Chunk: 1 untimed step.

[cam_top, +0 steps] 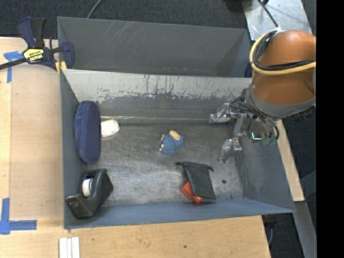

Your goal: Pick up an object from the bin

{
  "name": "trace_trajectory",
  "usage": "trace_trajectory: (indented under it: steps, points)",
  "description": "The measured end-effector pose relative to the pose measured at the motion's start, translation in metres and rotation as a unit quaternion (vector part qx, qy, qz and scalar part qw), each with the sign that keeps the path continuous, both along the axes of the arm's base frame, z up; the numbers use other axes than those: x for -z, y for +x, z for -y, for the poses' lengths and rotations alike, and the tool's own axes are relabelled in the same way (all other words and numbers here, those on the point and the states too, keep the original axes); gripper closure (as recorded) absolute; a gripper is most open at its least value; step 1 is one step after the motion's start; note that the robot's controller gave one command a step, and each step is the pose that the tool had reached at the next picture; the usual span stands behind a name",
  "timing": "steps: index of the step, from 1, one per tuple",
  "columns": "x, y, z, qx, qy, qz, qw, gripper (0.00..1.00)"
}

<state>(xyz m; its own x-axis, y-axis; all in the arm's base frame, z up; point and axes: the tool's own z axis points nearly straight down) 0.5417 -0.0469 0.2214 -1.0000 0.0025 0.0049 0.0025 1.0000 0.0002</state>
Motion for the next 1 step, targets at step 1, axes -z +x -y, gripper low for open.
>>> trace_trajectory:
  steps: [1]
  points:
    - [0.126,-0.0233,-0.0486,-0.044,-0.002,0.0072,0.999,0.0]
